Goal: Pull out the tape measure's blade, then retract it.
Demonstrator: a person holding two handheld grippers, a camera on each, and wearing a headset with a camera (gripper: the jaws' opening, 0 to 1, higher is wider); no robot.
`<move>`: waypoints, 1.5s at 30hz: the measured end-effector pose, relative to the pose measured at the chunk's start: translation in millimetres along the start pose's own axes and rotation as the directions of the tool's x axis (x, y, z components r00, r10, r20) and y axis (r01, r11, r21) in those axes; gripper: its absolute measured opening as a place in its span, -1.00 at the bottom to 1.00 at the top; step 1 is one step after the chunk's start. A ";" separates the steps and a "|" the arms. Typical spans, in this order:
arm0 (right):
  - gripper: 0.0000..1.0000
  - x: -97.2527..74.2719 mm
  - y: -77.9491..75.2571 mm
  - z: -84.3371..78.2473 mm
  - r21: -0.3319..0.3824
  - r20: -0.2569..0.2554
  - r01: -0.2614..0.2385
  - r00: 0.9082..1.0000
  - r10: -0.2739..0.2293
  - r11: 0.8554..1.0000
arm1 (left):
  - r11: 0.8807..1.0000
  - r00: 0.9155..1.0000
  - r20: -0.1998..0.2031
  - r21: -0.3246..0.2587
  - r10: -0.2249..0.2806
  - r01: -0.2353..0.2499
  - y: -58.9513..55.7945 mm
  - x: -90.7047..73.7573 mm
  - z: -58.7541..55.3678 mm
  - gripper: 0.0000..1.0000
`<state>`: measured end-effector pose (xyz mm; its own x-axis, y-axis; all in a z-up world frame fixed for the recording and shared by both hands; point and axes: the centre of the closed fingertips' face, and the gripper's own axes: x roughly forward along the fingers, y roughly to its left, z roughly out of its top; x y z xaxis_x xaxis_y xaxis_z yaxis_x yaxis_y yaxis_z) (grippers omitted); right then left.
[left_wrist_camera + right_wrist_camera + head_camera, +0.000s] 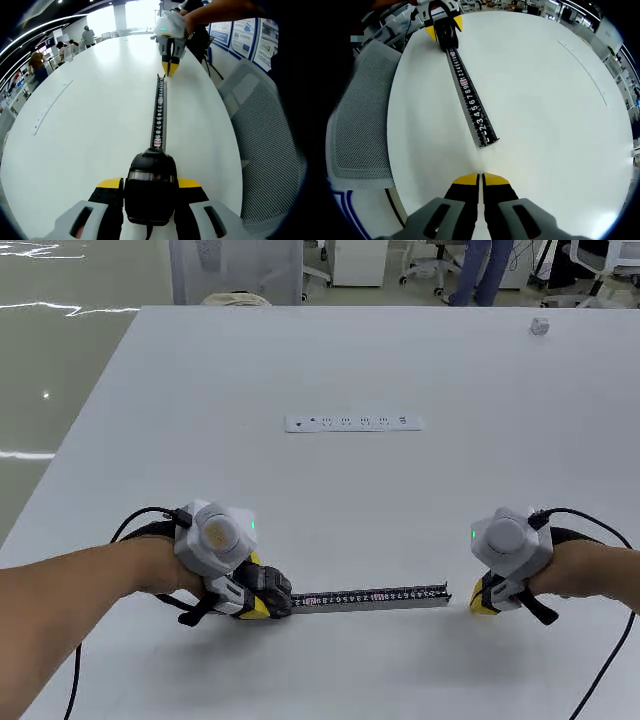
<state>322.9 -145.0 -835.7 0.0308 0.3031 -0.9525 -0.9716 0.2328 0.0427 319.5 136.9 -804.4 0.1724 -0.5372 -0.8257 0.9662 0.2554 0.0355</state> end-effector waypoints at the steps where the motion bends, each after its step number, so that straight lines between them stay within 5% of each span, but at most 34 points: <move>1: -0.91 -0.4 0.7 0.3 0.001 0.006 0.003 1.000 -0.003 1.000 | 1.000 1.000 0.002 0.002 0.002 -0.002 0.2 -0.8 0.1 -0.28; 6: -0.81 -7.3 -0.9 6.9 0.066 0.078 0.033 0.996 -0.038 0.997 | 0.999 0.998 0.042 -0.029 0.044 -0.042 8.4 -13.9 2.0 -0.09; 11: -0.61 -18.2 -2.6 11.6 0.127 0.137 0.064 0.987 -0.082 0.990 | 0.986 0.987 0.107 -0.132 0.117 -0.103 18.1 -31.9 0.8 0.24; 15: -0.40 -24.7 -0.9 11.8 0.209 0.194 0.078 0.974 -0.120 0.975 | 0.965 0.972 0.153 -0.220 0.176 -0.141 18.2 -45.1 -7.6 0.58; 18: -0.22 -26.2 3.0 6.1 0.245 0.213 0.081 0.968 -0.135 0.966 | 0.951 0.965 0.167 -0.267 0.204 -0.155 15.4 -54.3 -19.6 0.64; 21: -0.04 -29.1 6.4 1.9 0.286 0.244 0.093 0.955 -0.166 0.954 | 0.920 0.948 0.184 -0.345 0.260 -0.185 14.8 -66.1 -30.3 0.67; 24: 0.14 -33.7 9.8 -2.9 0.352 0.287 0.114 0.931 -0.223 0.929 | 0.881 0.922 0.218 -0.428 0.319 -0.203 11.0 -79.0 -40.3 0.75; 26: 0.28 -35.5 11.9 -6.2 0.379 0.307 0.128 0.917 -0.255 0.917 | 0.860 0.914 0.220 -0.465 0.341 -0.209 8.1 -83.5 -48.4 0.79; 30: 0.49 -39.8 22.4 -19.2 0.421 0.323 0.154 0.896 -0.306 0.894 | 0.788 0.894 0.212 -0.578 0.396 -0.212 -4.4 -92.1 -69.8 0.86; 35: 0.69 -46.5 36.2 -35.4 0.479 0.334 0.182 0.867 -0.370 0.859 | 0.733 0.873 0.220 -0.649 0.435 -0.201 -26.2 -99.4 -86.8 0.94; 39: 0.83 -50.8 52.2 -46.9 0.522 0.344 0.179 0.850 -0.399 0.834 | 0.702 0.859 0.223 -0.683 0.461 -0.200 -44.6 -105.1 -98.7 1.00; 45: 0.95 -58.1 72.0 -56.3 0.553 0.347 0.189 0.833 -0.431 0.812 | 0.680 0.845 0.222 -0.703 0.486 -0.207 -62.1 -112.9 -116.2 1.00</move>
<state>238.0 -197.8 -794.3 0.5254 0.4733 -0.7071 -0.6531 0.7570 0.0213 217.8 275.0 -778.9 0.6580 -0.5083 -0.5556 0.4868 0.8500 -0.2011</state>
